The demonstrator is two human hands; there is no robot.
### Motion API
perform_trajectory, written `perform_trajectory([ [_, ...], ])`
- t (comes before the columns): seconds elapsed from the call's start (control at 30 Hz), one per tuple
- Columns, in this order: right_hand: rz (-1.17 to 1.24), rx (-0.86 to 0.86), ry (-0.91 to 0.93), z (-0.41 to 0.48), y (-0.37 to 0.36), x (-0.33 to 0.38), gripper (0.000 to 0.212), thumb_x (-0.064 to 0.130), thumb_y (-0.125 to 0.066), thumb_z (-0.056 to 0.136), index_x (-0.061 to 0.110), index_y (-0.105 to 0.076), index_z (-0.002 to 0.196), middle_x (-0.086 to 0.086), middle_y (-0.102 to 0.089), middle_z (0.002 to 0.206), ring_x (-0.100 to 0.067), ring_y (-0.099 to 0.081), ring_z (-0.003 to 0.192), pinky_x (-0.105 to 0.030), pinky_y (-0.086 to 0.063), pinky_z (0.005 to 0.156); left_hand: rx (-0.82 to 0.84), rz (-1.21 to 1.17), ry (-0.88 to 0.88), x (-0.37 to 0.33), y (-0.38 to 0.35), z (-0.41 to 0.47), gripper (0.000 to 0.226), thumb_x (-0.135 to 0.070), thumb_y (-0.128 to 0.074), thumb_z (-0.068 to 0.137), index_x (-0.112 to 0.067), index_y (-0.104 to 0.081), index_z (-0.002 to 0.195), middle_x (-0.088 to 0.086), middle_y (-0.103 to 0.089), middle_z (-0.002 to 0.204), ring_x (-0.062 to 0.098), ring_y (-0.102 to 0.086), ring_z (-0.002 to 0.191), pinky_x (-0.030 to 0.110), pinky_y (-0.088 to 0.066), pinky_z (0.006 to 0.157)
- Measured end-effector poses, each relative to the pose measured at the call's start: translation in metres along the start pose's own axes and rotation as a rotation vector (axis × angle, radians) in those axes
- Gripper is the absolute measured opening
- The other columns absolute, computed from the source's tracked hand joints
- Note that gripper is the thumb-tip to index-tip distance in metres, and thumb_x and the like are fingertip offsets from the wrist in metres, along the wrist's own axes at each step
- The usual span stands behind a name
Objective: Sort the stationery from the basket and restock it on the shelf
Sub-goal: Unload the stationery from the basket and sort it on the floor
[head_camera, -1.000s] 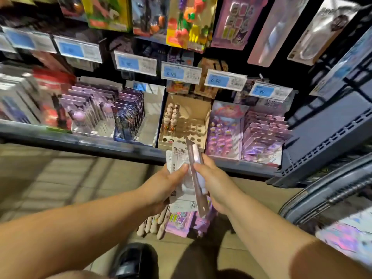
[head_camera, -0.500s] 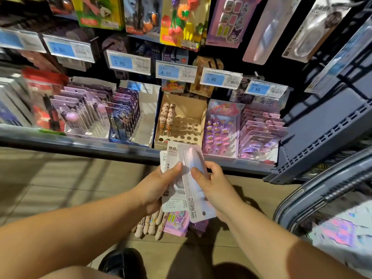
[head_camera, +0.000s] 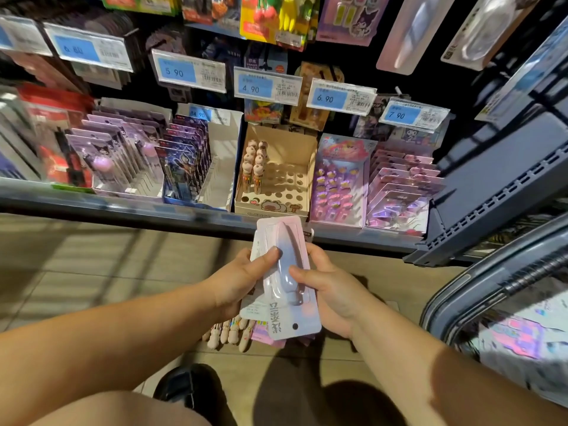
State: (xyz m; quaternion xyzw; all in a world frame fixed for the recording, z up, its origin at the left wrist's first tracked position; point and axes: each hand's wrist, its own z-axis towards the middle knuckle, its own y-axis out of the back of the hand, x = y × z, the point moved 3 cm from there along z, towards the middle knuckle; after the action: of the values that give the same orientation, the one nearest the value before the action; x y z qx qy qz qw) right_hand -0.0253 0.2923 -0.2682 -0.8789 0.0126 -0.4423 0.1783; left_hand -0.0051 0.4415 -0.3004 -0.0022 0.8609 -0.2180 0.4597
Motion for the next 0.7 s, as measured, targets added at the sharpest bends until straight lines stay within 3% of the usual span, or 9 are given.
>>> perform_trajectory([
  [0.13, -0.039, -0.015, 0.004, 0.001, -0.005, -0.004, 0.045, 0.014, -0.063, 0.091, 0.034, -0.051, 0.129, -0.007, -0.067, 0.119, -0.027, -0.066, 0.106, -0.050, -0.054, 0.089, -0.045, 0.022, 0.033, 0.003, -0.003, -0.002, 0.082, -0.061, -0.074, 0.058, -0.018, -0.044, 0.120, 0.015, -0.067, 0.112, 0.031, -0.068, 0.101, 0.048, -0.054, 0.092],
  [0.3, -0.228, -0.136, 0.108, -0.001, -0.003, -0.007, 0.037, 0.028, -0.067, 0.089, 0.037, -0.052, 0.122, 0.001, -0.068, 0.114, -0.019, -0.068, 0.101, -0.039, -0.057, 0.086, -0.100, -0.018, 0.041, 0.002, -0.009, -0.002, 0.073, -0.038, -0.079, 0.066, -0.012, -0.044, 0.125, 0.018, -0.066, 0.110, 0.034, -0.067, 0.099, 0.048, -0.055, 0.088],
  [0.43, -0.355, -0.193, 0.174, -0.005, -0.003, -0.010, 0.028, 0.042, -0.055, 0.094, 0.041, -0.047, 0.120, 0.006, -0.062, 0.117, -0.014, -0.064, 0.103, -0.030, -0.057, 0.082, -0.085, -0.030, 0.058, 0.002, -0.011, -0.002, 0.069, -0.030, -0.083, 0.070, -0.015, -0.048, 0.127, 0.018, -0.067, 0.114, 0.036, -0.066, 0.102, 0.051, -0.052, 0.094],
  [0.5, -0.356, -0.218, 0.169, -0.008, -0.002, -0.010, 0.019, 0.046, -0.045, 0.097, 0.044, -0.045, 0.116, 0.005, -0.059, 0.116, -0.013, -0.061, 0.104, -0.025, -0.055, 0.071, -0.086, -0.038, 0.082, 0.003, -0.009, 0.000, 0.054, -0.027, -0.076, 0.080, -0.016, -0.050, 0.127, 0.016, -0.069, 0.108, 0.032, -0.068, 0.096, 0.047, -0.056, 0.086],
  [0.57, -0.371, -0.234, 0.182, -0.011, -0.001, -0.010, 0.017, 0.044, -0.042, 0.099, 0.044, -0.044, 0.116, 0.009, -0.057, 0.113, -0.008, -0.058, 0.101, -0.019, -0.051, 0.064, -0.083, -0.081, 0.095, 0.002, -0.009, -0.001, 0.039, -0.019, -0.067, 0.088, -0.015, -0.052, 0.123, 0.013, -0.071, 0.098, 0.025, -0.070, 0.081, 0.036, -0.057, 0.068],
  [0.63, -0.398, -0.240, 0.235, -0.012, 0.001, -0.011, 0.017, 0.036, -0.049, 0.099, 0.045, -0.043, 0.112, 0.011, -0.056, 0.113, -0.007, -0.059, 0.100, -0.021, -0.052, 0.071, -0.095, -0.108, 0.103, 0.002, -0.008, -0.002, 0.036, -0.014, -0.064, 0.089, -0.012, -0.051, 0.123, 0.012, -0.070, 0.092, 0.023, -0.069, 0.075, 0.033, -0.055, 0.063],
  [0.7, -0.395, -0.257, 0.282, -0.013, 0.004, -0.011, 0.026, 0.027, -0.057, 0.096, 0.043, -0.043, 0.111, 0.013, -0.056, 0.112, -0.008, -0.060, 0.100, -0.023, -0.054, 0.077, -0.127, -0.113, 0.098, 0.003, -0.007, -0.003, 0.040, -0.011, -0.065, 0.089, -0.010, -0.049, 0.125, 0.013, -0.069, 0.092, 0.025, -0.068, 0.076, 0.038, -0.056, 0.069],
])
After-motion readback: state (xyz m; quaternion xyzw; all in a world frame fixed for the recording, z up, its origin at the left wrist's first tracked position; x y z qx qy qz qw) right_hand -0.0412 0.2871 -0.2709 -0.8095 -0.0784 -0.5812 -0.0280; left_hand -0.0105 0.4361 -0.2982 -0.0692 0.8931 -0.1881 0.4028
